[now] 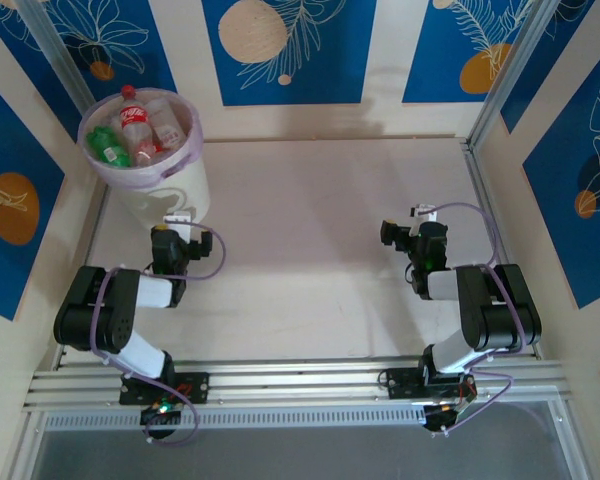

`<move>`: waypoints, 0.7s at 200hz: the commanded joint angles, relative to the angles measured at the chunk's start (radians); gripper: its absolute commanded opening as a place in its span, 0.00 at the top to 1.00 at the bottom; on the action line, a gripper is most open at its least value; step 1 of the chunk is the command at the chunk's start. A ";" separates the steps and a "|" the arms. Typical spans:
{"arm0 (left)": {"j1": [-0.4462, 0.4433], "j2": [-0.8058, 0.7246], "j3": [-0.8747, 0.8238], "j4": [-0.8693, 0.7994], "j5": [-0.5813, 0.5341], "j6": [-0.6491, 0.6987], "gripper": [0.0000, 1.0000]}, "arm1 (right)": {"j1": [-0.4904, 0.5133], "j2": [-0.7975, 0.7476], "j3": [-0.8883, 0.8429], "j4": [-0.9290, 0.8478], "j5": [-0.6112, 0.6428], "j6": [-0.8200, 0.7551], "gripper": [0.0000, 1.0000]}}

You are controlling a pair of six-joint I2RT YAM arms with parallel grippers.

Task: Put the plastic bottles in the bin

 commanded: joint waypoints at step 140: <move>0.007 0.007 -0.008 0.052 0.015 -0.015 0.00 | 0.002 0.004 0.010 0.030 -0.004 -0.001 0.01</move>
